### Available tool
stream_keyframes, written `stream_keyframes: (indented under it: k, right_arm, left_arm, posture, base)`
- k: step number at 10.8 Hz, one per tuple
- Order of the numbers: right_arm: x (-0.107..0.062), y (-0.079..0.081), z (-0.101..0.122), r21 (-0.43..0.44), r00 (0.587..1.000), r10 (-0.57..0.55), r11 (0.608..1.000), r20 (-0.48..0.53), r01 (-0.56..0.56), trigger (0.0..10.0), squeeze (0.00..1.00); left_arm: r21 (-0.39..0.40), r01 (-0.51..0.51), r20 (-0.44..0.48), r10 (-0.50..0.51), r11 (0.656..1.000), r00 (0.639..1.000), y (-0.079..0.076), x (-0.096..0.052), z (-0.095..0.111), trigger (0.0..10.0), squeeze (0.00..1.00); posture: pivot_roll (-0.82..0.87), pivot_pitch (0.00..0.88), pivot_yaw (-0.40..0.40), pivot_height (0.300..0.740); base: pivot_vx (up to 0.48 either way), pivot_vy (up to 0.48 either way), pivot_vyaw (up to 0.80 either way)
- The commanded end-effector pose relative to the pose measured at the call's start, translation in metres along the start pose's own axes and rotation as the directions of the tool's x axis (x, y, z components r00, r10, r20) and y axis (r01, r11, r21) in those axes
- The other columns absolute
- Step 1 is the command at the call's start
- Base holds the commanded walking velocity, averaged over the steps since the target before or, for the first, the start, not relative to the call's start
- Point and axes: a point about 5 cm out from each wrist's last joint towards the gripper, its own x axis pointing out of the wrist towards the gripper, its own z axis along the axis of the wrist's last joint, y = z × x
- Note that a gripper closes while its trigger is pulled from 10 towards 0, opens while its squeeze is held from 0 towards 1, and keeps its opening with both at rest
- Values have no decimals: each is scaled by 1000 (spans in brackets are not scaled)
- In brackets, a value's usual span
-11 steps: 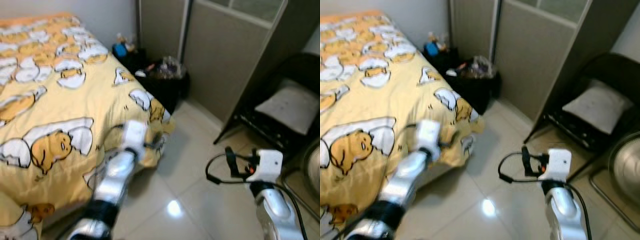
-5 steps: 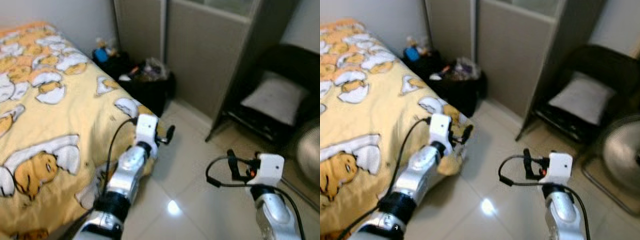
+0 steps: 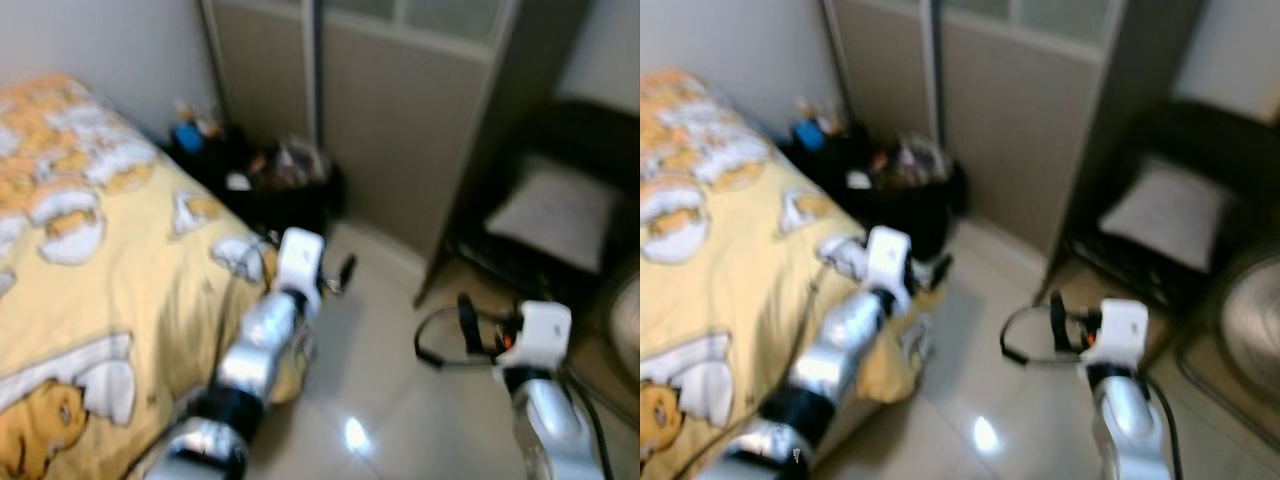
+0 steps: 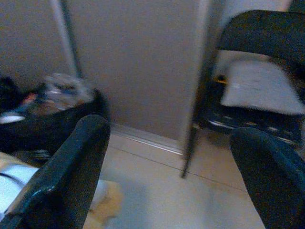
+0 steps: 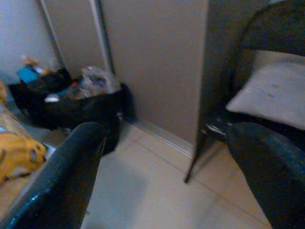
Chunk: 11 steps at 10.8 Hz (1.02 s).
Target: Clean up the room
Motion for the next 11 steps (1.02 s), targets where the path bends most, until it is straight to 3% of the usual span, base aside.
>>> stream_keyframes:
  k: [1,2,3,4,5,7,8,9,11]
  right_arm:
    - [1,5,0,-3,1000,10,1000,9,-10,10000,0]
    - [1,4,0,-8,1000,12,1000,9,-12,10000,0]
    - [4,-2,1,-14,1000,1,1000,9,-1,10000,0]
    - [8,-6,2,-17,1000,-3,1000,5,3,10000,0]
    - [14,-10,6,-28,1000,1,1000,4,-1,10000,0]
    - [5,-15,4,-24,1000,-8,1000,4,8,10000,0]
    - [-1,-14,1,-25,1000,5,1000,-9,-6,10000,0]
    - [-13,0,-5,-1,995,86,996,-44,-86,10000,0]
    - [-18,23,-9,28,971,224,974,-82,-223,10000,0]
  left_arm:
    - [-12,-74,-40,73,997,996,17,-6,-9,10000,0]
    - [-23,-151,-62,149,988,987,34,-18,-18,10000,0]
    - [-36,-144,-117,139,989,983,46,-37,-34,10000,0]
    - [13,-39,-117,41,999,992,41,-50,-37,10000,0]
    - [61,-20,-117,27,998,993,45,-58,-31,10000,0]
    - [130,149,-249,-113,980,962,37,-79,-40,10000,0]
    - [119,137,-219,-109,983,970,37,-84,-38,10000,0]
    - [35,24,-117,-19,999,993,42,-86,-35,10000,0]
    - [26,57,-164,-52,998,985,36,-84,-45,10000,0]
  posture:
    - [-225,0,33,740]
    - [-225,0,41,740]
    - [-217,0,39,740]
    - [-186,0,23,740]
    - [-160,0,10,740]
    - [-137,0,2,740]
    - [-131,0,-6,740]
    - [-128,0,-21,740]
    - [-131,0,-21,740]
  base:
    - [0,0,0]
    - [0,0,0]
    - [0,0,0]
    - [0,0,0]
    - [0,0,0]
    - [0,0,0]
    - [0,0,0]
    - [0,0,0]
    - [0,0,0]
